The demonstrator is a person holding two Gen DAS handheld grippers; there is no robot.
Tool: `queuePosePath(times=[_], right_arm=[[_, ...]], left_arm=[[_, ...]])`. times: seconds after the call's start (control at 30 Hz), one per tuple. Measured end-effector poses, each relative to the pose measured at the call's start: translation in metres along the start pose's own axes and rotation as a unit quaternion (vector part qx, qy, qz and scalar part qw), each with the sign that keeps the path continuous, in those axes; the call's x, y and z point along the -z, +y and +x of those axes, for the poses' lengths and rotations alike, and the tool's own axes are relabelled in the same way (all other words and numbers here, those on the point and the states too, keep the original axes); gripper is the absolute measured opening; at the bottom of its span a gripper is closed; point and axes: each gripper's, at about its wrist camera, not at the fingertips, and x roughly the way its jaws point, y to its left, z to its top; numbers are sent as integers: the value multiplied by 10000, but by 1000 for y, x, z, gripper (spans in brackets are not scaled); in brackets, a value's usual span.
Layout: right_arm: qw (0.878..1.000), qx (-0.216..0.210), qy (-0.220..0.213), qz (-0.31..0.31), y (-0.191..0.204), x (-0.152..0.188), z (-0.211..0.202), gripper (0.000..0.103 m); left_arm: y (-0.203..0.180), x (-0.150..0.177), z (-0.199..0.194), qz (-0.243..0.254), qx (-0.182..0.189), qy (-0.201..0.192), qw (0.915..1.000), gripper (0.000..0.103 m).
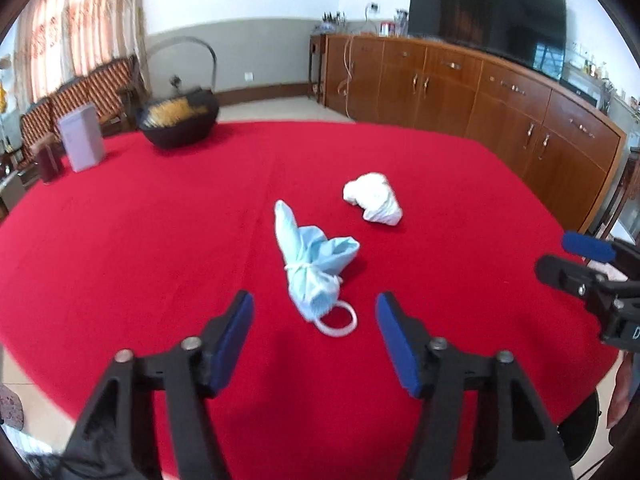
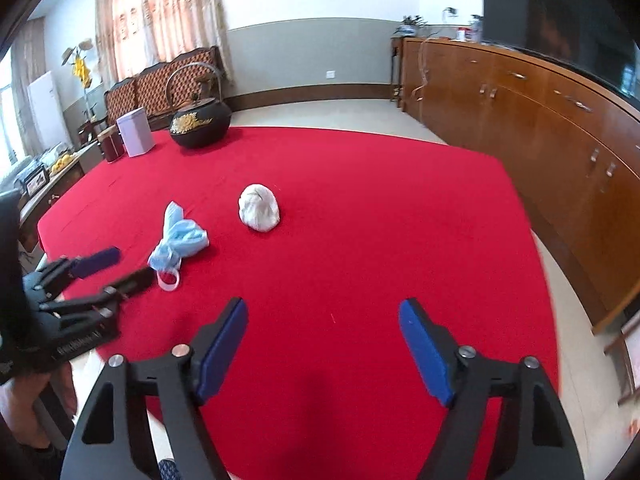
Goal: Collect trash
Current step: 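Grasp the blue face mask with the left gripper while the right gripper grasps the white tissue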
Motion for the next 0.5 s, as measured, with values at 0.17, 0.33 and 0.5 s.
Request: queuePosePath(times=[0.17,0.33,0.5], right_arm=[[9993,-257,244,-77,14,-27,44,72],[9979,-352,454,-305,39,-44,87,62],[9971,-391,565,-329,55,-60,116,55]], left_arm=[[11,-14,18,-105,172,76,9998,27],[36,-20,21,-424,177,3,9989,24],[50,-19,23,-555,151,-55,9983,24]])
